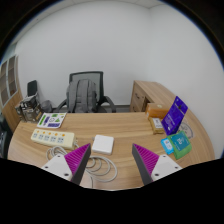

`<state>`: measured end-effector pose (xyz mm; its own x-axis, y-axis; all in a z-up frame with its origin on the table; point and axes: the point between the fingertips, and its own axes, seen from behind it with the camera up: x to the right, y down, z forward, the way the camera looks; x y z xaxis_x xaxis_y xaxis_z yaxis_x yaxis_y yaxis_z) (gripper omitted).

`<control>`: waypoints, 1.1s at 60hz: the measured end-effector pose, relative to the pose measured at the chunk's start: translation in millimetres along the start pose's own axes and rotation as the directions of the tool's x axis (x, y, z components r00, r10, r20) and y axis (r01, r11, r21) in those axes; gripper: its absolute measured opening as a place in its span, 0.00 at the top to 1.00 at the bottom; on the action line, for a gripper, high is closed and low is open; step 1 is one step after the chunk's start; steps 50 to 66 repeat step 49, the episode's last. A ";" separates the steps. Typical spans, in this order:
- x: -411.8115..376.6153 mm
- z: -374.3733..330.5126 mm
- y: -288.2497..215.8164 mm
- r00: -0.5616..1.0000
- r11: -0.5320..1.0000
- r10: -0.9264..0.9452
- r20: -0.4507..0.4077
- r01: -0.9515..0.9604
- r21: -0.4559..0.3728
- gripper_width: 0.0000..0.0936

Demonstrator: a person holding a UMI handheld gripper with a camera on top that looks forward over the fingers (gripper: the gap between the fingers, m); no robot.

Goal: Unplug charger

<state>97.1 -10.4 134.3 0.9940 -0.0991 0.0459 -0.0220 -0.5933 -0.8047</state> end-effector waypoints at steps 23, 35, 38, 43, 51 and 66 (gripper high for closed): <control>-19.5 -130.0 -2.2 1.000 1.000 0.001 -0.016 -0.001 0.019 0.08; -26.6 -154.5 4.8 1.000 1.000 -0.005 -0.013 0.006 0.027 0.08; -27.3 -157.0 7.7 1.000 1.000 -0.007 -0.010 0.007 0.020 0.08; -28.1 -161.7 7.7 1.000 1.000 -0.001 -0.007 0.001 0.020 0.08; -26.7 -162.7 5.2 1.000 1.000 -0.006 -0.004 0.006 0.021 0.08; -26.7 -162.7 5.2 1.000 1.000 -0.006 -0.004 0.006 0.021 0.08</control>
